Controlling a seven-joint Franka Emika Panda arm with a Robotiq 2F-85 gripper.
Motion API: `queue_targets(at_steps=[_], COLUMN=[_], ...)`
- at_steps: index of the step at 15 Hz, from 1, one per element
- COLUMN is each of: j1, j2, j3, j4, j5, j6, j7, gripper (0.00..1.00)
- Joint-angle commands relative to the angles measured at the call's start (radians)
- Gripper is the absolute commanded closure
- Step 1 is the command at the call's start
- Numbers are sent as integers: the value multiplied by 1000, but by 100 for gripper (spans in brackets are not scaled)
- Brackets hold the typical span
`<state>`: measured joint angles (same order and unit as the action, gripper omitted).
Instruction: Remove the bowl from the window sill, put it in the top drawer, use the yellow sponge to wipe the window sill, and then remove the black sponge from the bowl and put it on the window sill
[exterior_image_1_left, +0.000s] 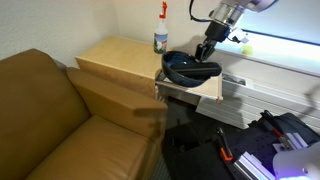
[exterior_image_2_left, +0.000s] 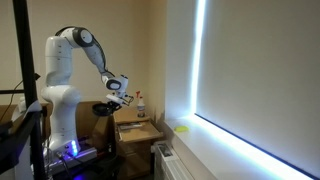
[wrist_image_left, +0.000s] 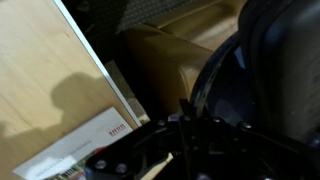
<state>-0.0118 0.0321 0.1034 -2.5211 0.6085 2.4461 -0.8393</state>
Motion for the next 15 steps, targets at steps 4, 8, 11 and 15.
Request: queue_targets(at_steps=[4, 8, 11, 15], j1=[56, 25, -22, -69], j2=[-1, 139, 211, 254], j3=[-2, -41, -57, -50], j4=[75, 144, 227, 249], j5=[32, -72, -105, -173], j6=[-1, 197, 235, 189], j7=[80, 255, 388, 494], gripper=[92, 98, 98, 92])
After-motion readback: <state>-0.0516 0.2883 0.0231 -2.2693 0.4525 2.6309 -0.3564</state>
